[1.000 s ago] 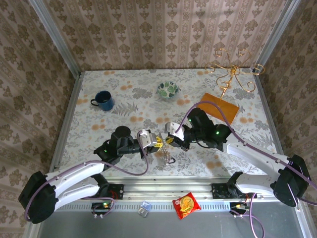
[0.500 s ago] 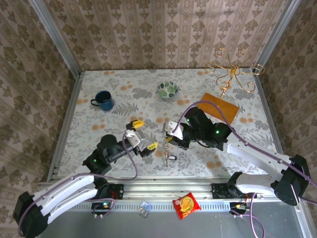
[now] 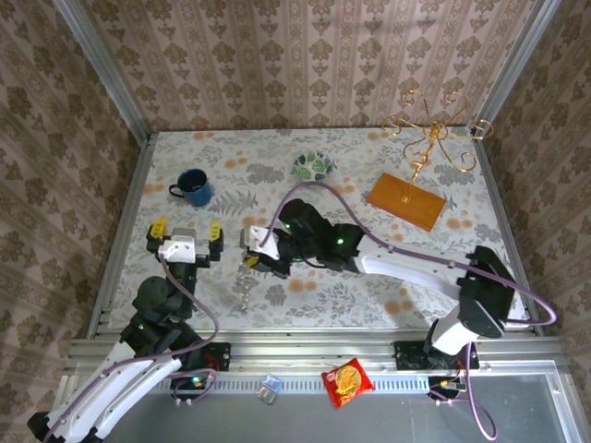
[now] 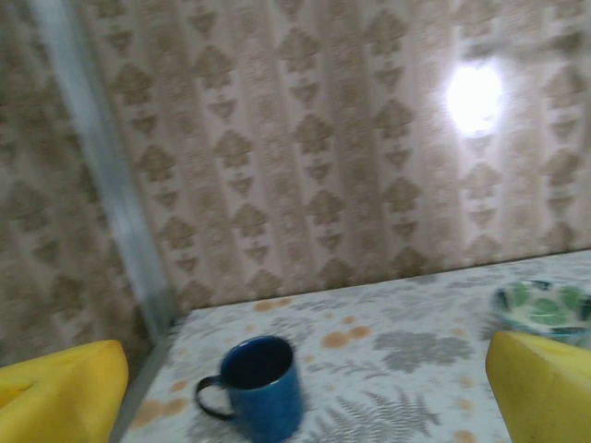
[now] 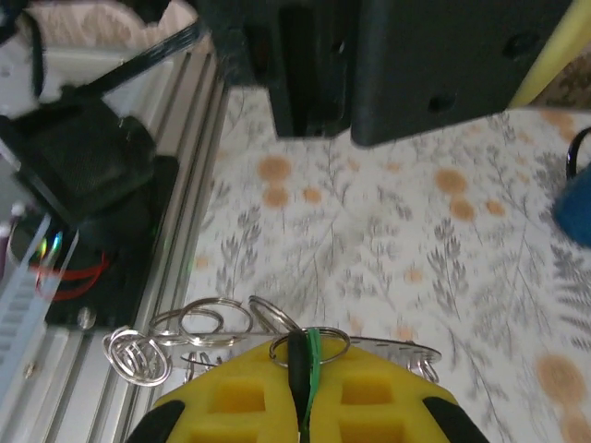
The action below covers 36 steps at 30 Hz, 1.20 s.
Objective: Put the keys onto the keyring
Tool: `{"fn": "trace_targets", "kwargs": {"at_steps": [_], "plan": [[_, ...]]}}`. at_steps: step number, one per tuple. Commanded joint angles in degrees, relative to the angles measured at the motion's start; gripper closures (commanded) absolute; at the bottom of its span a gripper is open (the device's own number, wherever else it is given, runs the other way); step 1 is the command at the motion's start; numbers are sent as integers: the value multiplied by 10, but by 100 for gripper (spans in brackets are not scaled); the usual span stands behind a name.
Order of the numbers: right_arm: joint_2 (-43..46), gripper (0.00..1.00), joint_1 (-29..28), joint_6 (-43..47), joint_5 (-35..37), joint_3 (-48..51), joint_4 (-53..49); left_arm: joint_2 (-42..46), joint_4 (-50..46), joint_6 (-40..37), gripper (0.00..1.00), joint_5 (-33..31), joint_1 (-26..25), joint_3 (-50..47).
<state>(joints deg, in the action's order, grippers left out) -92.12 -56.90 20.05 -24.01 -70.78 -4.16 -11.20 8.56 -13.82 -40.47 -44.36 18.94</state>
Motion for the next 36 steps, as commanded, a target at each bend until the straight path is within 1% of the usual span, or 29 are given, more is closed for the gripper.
{"fn": "trace_targets", "kwargs": {"at_steps": [1, 5, 8, 16, 22, 26, 30, 34, 36], "plan": [[-33, 100, -1, -47, -20, -17, 89, 5, -18, -25, 0, -88, 7, 13], [-43, 100, 11, -25, 15, 14, 53, 0, -22, -16, 0, -90, 16, 3], [-35, 100, 30, -11, 35, 52, 19, -10, -24, -4, 0, -85, 25, -4], [-12, 100, 88, 64, 98, 117, -108, -55, -25, 35, 0, -61, 60, -15], [-21, 100, 99, 134, 172, 135, -181, -105, -16, 68, 0, -27, 89, -22], [-34, 100, 98, 166, 216, 139, -211, -139, -10, 85, 0, -4, 109, -23], [-47, 98, 98, 185, 238, 126, -251, -165, -11, 106, 0, 7, 128, -25], [-49, 90, 100, 199, 274, 126, -263, -185, -12, 113, 0, 31, 148, -28], [-54, 88, 104, 207, 291, 123, -290, -199, -6, 114, 0, 46, 163, -29]]}}
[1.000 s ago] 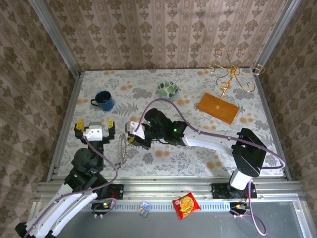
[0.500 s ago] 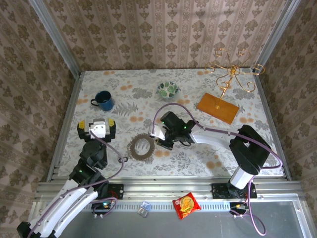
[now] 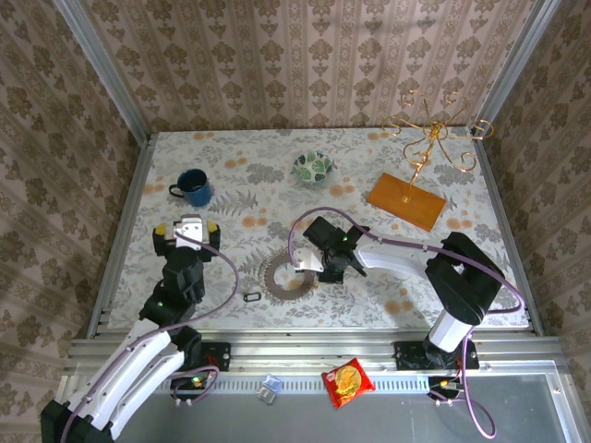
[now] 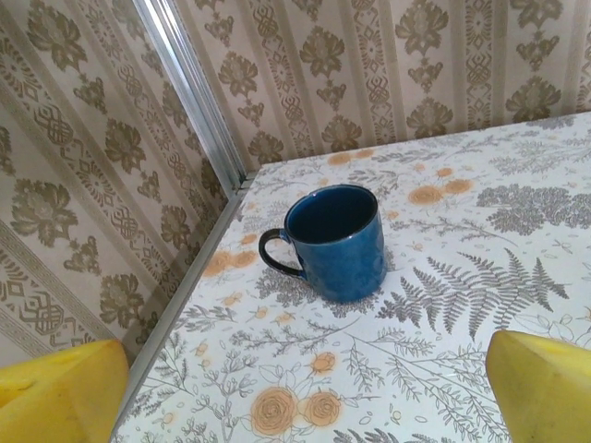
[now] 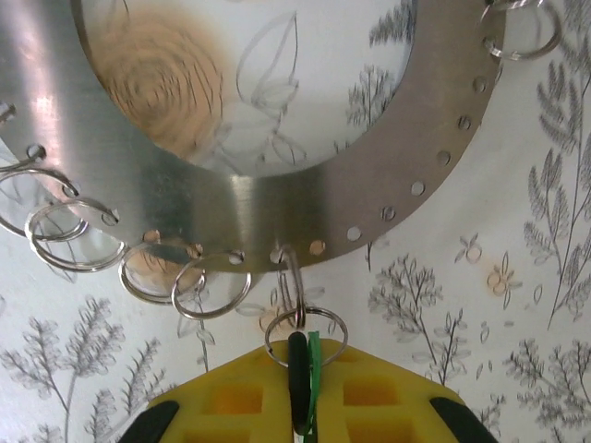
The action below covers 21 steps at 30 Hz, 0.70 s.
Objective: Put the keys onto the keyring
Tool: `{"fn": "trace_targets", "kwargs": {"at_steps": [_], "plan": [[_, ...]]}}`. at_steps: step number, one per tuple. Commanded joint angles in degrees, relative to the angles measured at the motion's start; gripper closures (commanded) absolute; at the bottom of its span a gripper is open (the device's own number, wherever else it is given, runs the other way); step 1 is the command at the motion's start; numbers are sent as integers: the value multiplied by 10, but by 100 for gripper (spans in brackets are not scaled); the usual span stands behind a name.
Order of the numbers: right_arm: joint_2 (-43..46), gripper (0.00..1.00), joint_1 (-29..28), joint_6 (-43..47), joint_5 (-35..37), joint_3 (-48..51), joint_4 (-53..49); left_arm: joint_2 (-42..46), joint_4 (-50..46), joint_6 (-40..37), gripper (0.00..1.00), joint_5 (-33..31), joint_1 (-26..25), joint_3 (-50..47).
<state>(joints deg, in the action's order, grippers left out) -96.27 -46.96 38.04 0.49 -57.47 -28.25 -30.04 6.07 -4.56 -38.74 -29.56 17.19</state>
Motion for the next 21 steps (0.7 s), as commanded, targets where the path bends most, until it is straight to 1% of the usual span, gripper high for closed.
{"fn": "trace_targets", "kwargs": {"at_steps": [1, 3, 4, 6, 8, 10, 12, 14, 17, 19, 21], "plan": [[-15, 87, 7, 30, 53, -12, -58, -20, 24, 23, 0, 35, 22, -12], [-18, 85, 10, 31, 62, -12, -65, -37, 38, 24, 0, 50, 30, -13], [-17, 84, 13, 33, 64, -10, -66, -49, 46, 27, 0, 55, 51, -15], [-14, 81, 17, 33, 68, -8, -65, -68, 60, 31, 0, 68, 66, -15], [-8, 77, 22, 32, 72, -5, -67, -87, 74, 32, 0, 80, 79, -15], [2, 71, 29, 29, 72, -1, -65, -107, 85, 29, 0, 91, 90, -12], [21, 68, 39, 18, 72, 10, -45, -123, 95, 26, 0, 105, 102, -12], [68, 64, 55, -11, 57, 36, 12, -135, 107, 26, 0, 125, 119, -14], [170, 54, 106, -102, 20, 109, 157, -155, 129, 30, 0, 156, 149, -18], [239, 48, 165, -185, 13, 170, 270, -177, 152, 30, 0, 175, 165, -21], [280, 43, 224, -247, 17, 225, 367, -205, 179, 23, 0, 185, 173, -23]]}}
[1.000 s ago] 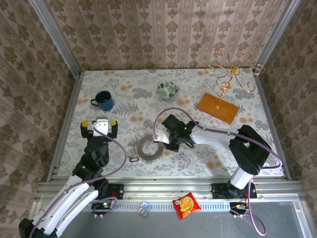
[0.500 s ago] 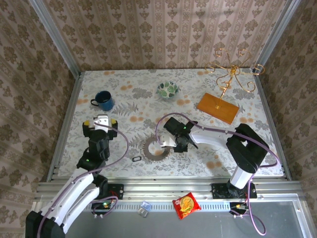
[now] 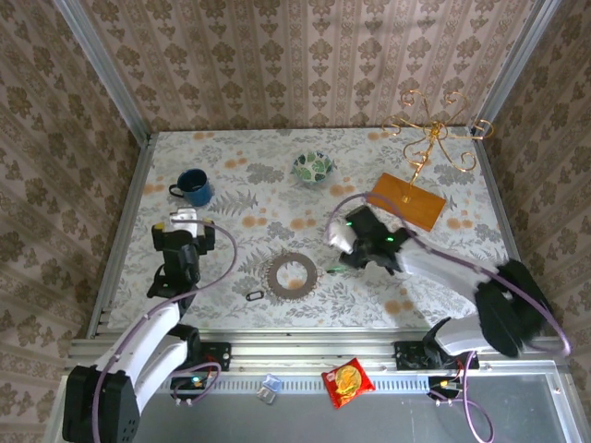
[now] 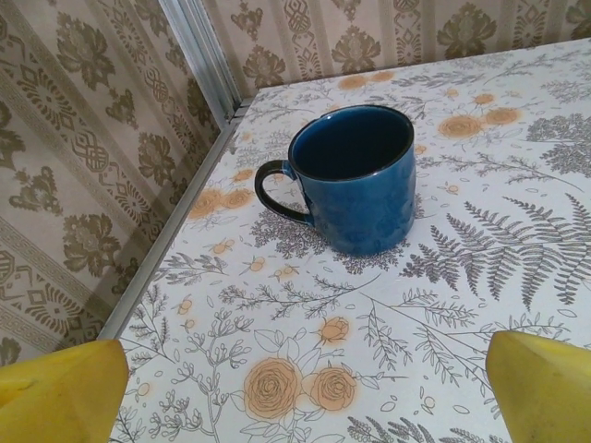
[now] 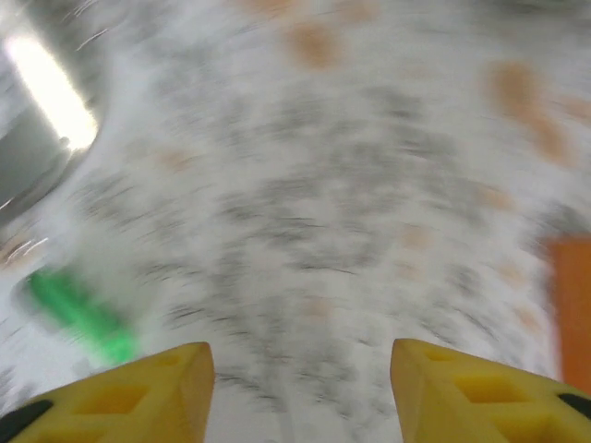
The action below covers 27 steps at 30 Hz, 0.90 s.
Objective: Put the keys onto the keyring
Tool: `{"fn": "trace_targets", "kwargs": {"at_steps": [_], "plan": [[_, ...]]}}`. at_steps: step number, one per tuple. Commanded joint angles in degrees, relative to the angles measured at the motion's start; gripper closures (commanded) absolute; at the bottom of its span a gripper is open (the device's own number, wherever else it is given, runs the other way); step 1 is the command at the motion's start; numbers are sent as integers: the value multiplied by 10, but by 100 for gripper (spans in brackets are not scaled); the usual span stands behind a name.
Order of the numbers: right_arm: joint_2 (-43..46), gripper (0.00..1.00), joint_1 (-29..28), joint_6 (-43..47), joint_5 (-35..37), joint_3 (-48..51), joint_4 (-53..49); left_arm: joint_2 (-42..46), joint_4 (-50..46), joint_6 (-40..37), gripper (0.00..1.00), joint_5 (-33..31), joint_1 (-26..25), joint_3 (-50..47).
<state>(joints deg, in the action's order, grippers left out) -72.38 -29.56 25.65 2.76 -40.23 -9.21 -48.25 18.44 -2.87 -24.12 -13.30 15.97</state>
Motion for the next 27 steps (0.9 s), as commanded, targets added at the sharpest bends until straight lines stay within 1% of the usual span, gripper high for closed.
{"fn": "trace_targets", "kwargs": {"at_steps": [1, 4, 5, 8, 11, 12, 13, 14, 15, 17, 18, 20, 21, 22, 25, 26, 27], "plan": [[55, 41, 80, -149, 7, 82, 231, -38, 70, 0, 0, 42, 13, -12], [64, 38, 147, -189, 64, 158, 369, -83, 133, -5, 0, 49, 23, -21], [57, 36, 163, -189, 69, 175, 405, -100, 155, -4, 0, 53, 27, -25], [-4, 34, 194, -190, 66, 214, 527, -151, 215, -2, 0, 66, 36, -32], [-97, 30, 201, -187, 62, 228, 644, -190, 269, -7, 0, 83, 44, -34], [-99, 25, 204, -193, 68, 222, 640, -204, 291, -6, 0, 90, 49, -35], [-82, 18, 213, -201, 54, 220, 611, -218, 314, -6, 0, 93, 52, -36], [-82, 3, 224, -205, 26, 225, 621, -230, 334, -6, 0, 97, 54, -36], [-89, 0, 231, -210, 18, 236, 649, -247, 355, -7, 0, 102, 57, -35], [-109, 0, 247, -219, -10, 251, 691, -275, 384, -23, 0, 111, 61, -27], [-124, 0, 251, -218, -19, 253, 706, -285, 380, -28, 0, 117, 60, -19], [-152, 0, 252, -220, -17, 245, 719, -310, 392, -33, 0, 122, 64, -10], [-155, 0, 254, -224, -12, 239, 716, -328, 412, -35, 0, 126, 64, -10], [-144, 0, 256, -227, -13, 228, 681, -349, 439, -39, 0, 131, 65, -13], [-149, 0, 266, -238, -15, 203, 639, -427, 545, -44, 0, 131, 66, -27], [-150, 0, 270, -242, -23, 194, 623, -441, 563, -51, 0, 121, 63, -27], [-152, 0, 275, -246, -28, 189, 616, -422, 518, -39, 0, 118, 64, -20]]}}
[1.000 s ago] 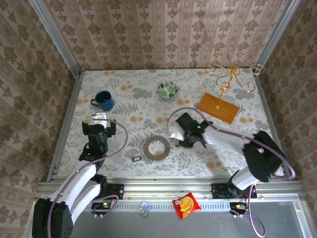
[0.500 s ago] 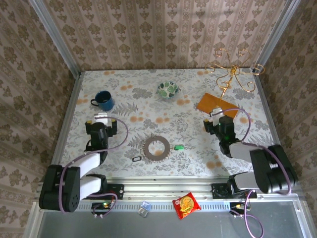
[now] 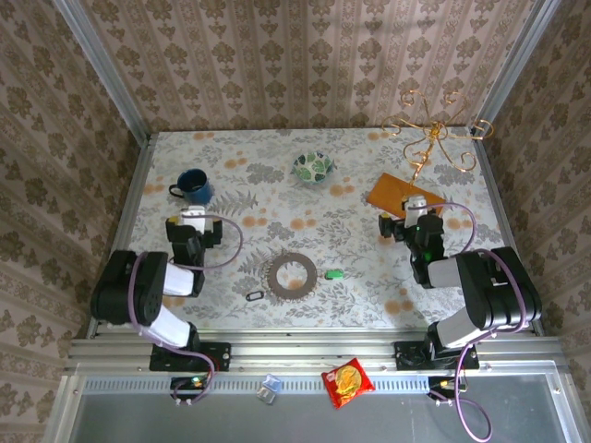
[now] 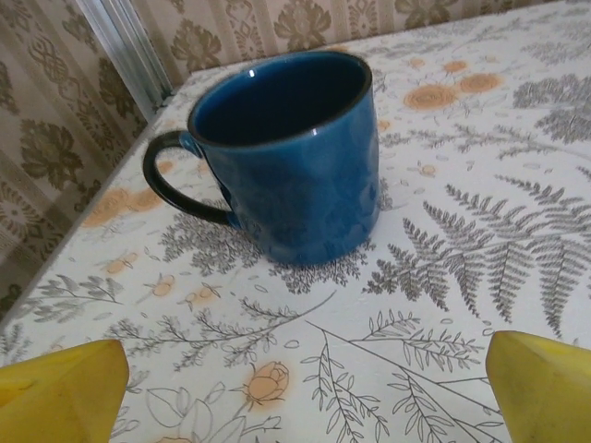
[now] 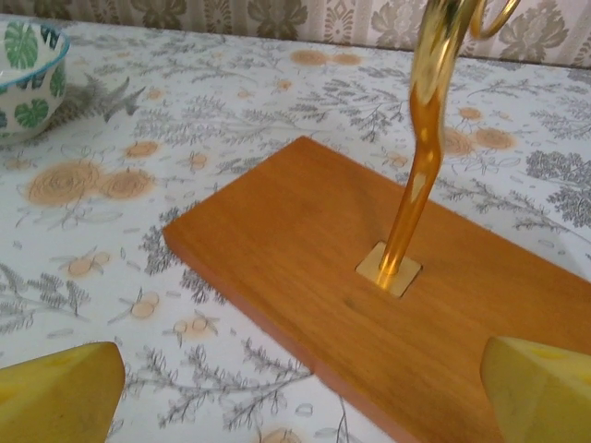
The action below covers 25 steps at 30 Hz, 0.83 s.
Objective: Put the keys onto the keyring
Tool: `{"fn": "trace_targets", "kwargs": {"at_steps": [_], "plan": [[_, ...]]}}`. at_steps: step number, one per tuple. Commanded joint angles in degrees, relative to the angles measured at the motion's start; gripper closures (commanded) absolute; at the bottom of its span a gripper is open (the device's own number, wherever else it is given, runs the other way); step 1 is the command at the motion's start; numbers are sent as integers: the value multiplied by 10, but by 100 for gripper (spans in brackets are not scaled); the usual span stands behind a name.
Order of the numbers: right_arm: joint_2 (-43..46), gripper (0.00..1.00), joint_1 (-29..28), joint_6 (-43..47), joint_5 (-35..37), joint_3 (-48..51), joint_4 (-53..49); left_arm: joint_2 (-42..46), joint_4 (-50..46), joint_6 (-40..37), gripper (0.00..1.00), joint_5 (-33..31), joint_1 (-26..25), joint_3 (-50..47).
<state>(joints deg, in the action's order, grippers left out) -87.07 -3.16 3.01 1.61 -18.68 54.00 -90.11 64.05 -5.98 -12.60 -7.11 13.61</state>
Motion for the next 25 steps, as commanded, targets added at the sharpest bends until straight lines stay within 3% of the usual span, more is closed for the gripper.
{"fn": "trace_targets", "kwargs": {"at_steps": [1, 4, 9, 15, 18, 25], "plan": [[-4, 0, 14, -24, -16, -32, -29, 2, 33, -4, 0, 8, 5, 13], [-5, 0, 17, -28, -16, -37, -35, -1, 3, 9, 0, -41, 5, 36], [-6, 0, 19, -39, 3, -46, -50, -1, -33, 5, 0, -42, 6, 56], [-7, 0, 20, -43, 11, -50, -57, 0, -49, 12, 0, -34, 12, 63], [-7, 0, 20, -43, 11, -50, -57, 6, -99, 32, 0, 21, 40, 83], [-6, 0, 21, -44, 11, -49, -56, 7, -91, 30, 0, 29, 44, 78]]}}
